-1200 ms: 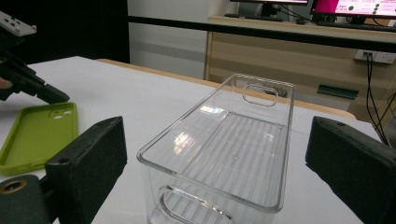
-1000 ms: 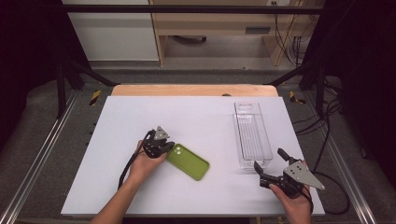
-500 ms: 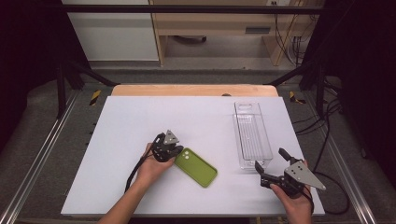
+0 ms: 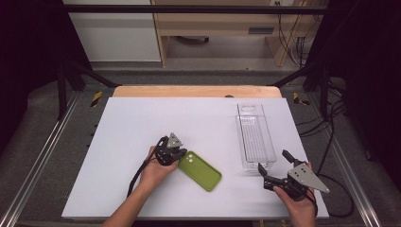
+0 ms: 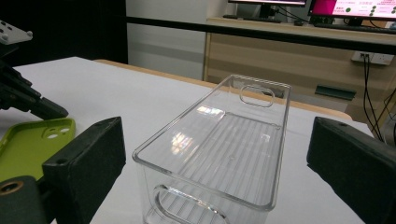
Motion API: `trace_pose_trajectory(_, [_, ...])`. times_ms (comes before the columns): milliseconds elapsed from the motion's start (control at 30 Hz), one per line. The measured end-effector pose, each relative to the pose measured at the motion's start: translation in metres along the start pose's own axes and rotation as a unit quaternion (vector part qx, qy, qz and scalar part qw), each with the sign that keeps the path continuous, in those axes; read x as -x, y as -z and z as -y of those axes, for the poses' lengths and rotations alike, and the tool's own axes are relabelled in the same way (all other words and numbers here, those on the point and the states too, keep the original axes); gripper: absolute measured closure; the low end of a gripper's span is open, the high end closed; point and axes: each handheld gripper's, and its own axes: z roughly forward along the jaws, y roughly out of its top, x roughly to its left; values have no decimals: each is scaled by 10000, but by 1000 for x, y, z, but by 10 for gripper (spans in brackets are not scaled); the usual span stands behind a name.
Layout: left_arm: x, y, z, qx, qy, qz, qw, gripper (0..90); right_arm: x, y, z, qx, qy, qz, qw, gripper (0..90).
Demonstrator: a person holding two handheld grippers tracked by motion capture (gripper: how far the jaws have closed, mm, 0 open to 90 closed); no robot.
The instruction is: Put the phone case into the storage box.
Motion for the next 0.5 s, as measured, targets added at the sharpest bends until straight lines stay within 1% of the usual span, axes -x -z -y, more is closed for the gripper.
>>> trace_pose_trajectory(67, [0,1,1,39,10,-74,10000,900,0,1,0,3,-9,21,10000,47])
trace_pose_trajectory(100, [-1,3,1,84,16,-158,9998,900,0,1,0,11,-6,30,10000,46])
trace_pose_trajectory(167, [-4,9,3,188,-78,-417,9989,900,0,1,0,-2,-39,46,10000,45])
trace_pose_trajectory(200, [-4,9,3,188,-78,-417,9989,900,0,1,0,-5,-22,53,10000,45])
trace_pose_trajectory(233, [-7,14,6,279,-12,-495,9984,900,-1,1,0,-11,-2,64,10000,44])
trace_pose_trajectory(267, [-11,22,11,446,150,-551,9974,900,-1,0,0,-14,6,72,10000,42])
trace_pose_trajectory(333, [-11,32,18,630,187,-660,9957,899,-2,0,1,-31,29,71,10000,41])
trace_pose_trajectory(367, [-10,40,23,791,229,-700,9941,895,-2,-1,1,-12,45,86,10000,40])
trace_pose_trajectory(433, [-9,50,30,976,248,-783,9918,873,-3,-1,1,39,70,164,9998,40])
trace_pose_trajectory(467, [-7,56,34,1083,238,-829,9904,851,-3,-1,1,28,67,182,9998,40])
trace_pose_trajectory(500, [-5,63,40,1230,233,-925,9878,813,-3,0,1,12,57,207,9998,40])
